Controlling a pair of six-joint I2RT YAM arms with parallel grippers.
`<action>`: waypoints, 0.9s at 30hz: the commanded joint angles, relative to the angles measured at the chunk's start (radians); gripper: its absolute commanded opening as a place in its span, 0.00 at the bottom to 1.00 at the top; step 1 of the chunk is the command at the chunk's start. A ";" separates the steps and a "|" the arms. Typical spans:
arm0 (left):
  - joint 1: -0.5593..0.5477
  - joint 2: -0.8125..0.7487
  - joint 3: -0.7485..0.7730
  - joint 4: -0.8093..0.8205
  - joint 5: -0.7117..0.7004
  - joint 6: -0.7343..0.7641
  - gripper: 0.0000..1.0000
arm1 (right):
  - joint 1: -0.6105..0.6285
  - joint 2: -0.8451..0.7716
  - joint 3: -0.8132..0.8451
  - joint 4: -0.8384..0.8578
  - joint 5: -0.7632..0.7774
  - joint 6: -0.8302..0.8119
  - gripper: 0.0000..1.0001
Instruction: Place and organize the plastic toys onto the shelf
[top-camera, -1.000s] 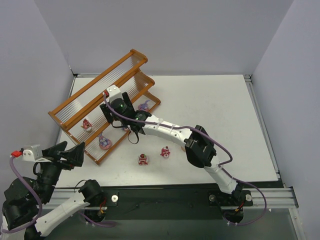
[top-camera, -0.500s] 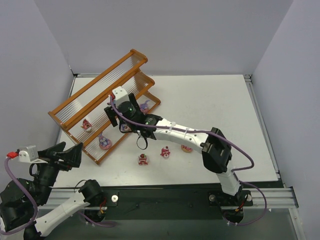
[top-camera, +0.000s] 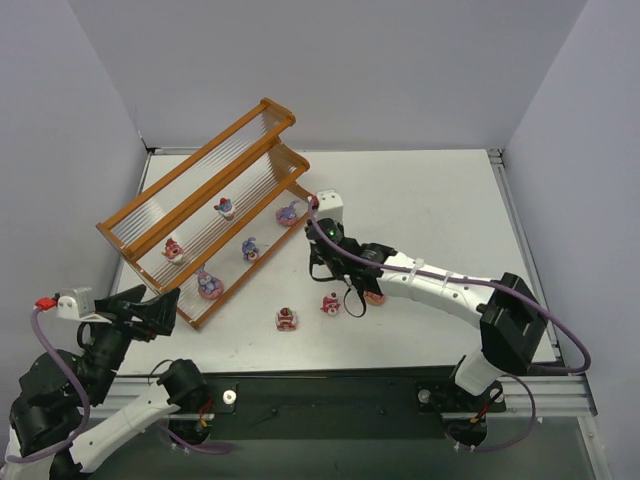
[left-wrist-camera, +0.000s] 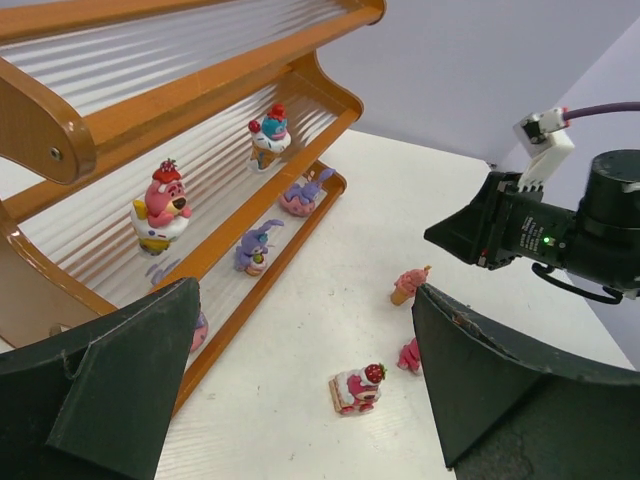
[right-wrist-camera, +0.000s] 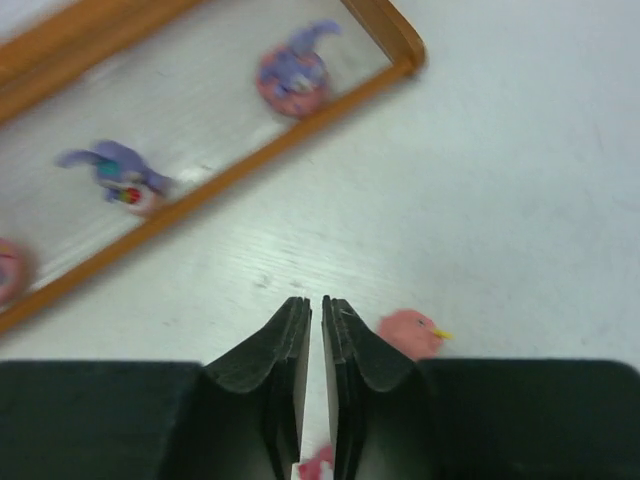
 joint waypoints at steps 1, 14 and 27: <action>-0.009 -0.011 -0.043 0.053 0.033 -0.013 0.97 | -0.070 -0.021 -0.132 -0.026 -0.068 0.127 0.10; -0.011 0.029 -0.081 0.059 0.038 -0.034 0.97 | -0.071 0.146 -0.062 -0.006 -0.078 0.139 0.00; -0.012 0.022 -0.087 0.053 0.032 -0.040 0.97 | -0.075 0.186 -0.087 -0.027 0.000 0.162 0.00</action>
